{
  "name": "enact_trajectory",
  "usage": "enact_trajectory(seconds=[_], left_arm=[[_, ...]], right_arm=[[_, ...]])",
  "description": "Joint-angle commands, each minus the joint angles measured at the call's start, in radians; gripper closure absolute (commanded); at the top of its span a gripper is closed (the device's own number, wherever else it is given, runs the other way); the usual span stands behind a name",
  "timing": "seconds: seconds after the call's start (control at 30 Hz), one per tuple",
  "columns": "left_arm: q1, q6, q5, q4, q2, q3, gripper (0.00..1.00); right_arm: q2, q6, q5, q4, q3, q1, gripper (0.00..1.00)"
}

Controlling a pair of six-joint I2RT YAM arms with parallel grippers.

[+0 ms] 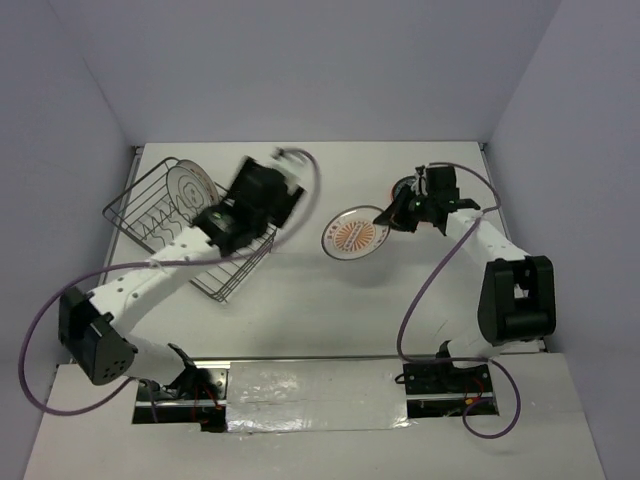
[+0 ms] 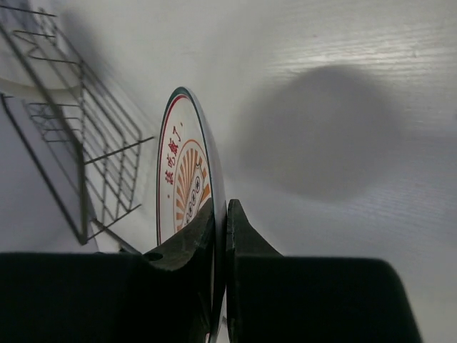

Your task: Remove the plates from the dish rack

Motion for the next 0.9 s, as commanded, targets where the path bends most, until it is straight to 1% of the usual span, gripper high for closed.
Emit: enact_trajectory(seconds=[0.0,0.03,0.07,0.1,0.13,0.17,0.2,0.23,0.27,0.3,0.33,0.37,0.4,0.43,0.5,0.53,0.57,0.63,0.7,0.73,0.8,0.83,0.87], left_arm=[[0.284,-0.474,0.073,-0.194,-0.092,0.153,0.0],[0.335,-0.51,0.113,-0.238,-0.077,0.222,0.0],[0.386,-0.541,0.184,-0.278,-0.058,0.253,0.01],[0.462,-0.575,0.217,-0.334,-0.028,0.277,0.01],[0.484,-0.584,0.231,-0.353,-0.015,0.31,0.01],[0.533,-0.613,0.258,-0.373,0.007,0.324,0.01],[0.562,-0.63,0.28,-0.391,0.021,0.334,0.01],[0.587,-0.651,0.301,-0.431,0.035,0.348,0.0],[0.616,-0.674,0.324,-0.444,0.052,0.351,0.0],[0.668,-0.711,0.366,-0.453,0.078,0.348,0.0],[0.69,-0.727,0.383,-0.456,0.087,0.335,0.0],[0.72,-0.763,0.394,-0.452,0.101,0.322,0.01],[0.733,-0.779,0.413,-0.442,0.107,0.312,0.0],[0.742,-0.794,0.418,-0.432,0.11,0.295,0.01],[0.757,-0.843,0.392,-0.425,0.123,0.285,0.01],[0.762,-0.862,0.385,-0.421,0.123,0.278,0.01],[0.774,-0.892,0.381,-0.39,0.121,0.269,0.02],[0.78,-0.917,0.362,-0.379,0.123,0.258,0.06],[0.783,-0.932,0.34,-0.356,0.126,0.25,0.09],[0.783,-0.935,0.323,-0.356,0.133,0.253,0.11],[0.786,-0.931,0.32,-0.341,0.15,0.255,0.13],[0.786,-0.925,0.338,-0.32,0.153,0.249,0.16],[0.786,-0.916,0.346,-0.298,0.163,0.243,0.23]], right_arm=[[0.051,-0.032,0.055,0.238,-0.046,0.038,1.0],[0.085,-0.035,0.075,0.245,-0.048,0.052,0.99],[0.097,-0.03,0.094,0.278,-0.063,0.055,0.99],[0.107,-0.024,0.097,0.303,-0.075,0.058,0.99],[0.116,-0.02,0.099,0.32,-0.085,0.06,0.99],[0.131,-0.018,0.106,0.329,-0.095,0.063,0.96],[0.134,-0.02,0.117,0.329,-0.098,0.067,0.91],[0.134,-0.021,0.135,0.321,-0.109,0.077,0.68],[0.128,-0.029,0.152,0.317,-0.117,0.092,0.53],[0.122,-0.032,0.215,0.306,-0.123,0.104,0.43],[0.114,-0.032,0.255,0.271,-0.134,0.113,0.34],[0.089,-0.035,0.288,0.252,-0.138,0.129,0.32],[0.072,-0.032,0.391,0.213,-0.135,0.138,0.31],[0.049,-0.021,0.466,0.092,-0.111,0.149,0.26],[-0.019,0.041,0.667,-0.096,-0.062,0.194,0.22],[-0.039,0.075,0.861,-0.274,-0.006,0.21,0.14],[-0.059,0.118,0.92,-0.33,0.013,0.222,0.11],[-0.14,0.112,0.98,-0.401,0.045,0.25,0.1],[-0.191,0.082,1.008,-0.433,0.07,0.268,0.1],[-0.232,0.048,0.993,-0.441,0.091,0.271,0.1],[-0.264,0.023,0.97,-0.443,0.102,0.271,0.1],[-0.295,-0.007,0.953,-0.427,0.102,0.276,0.1],[-0.309,-0.019,0.912,-0.418,0.099,0.276,0.07]])
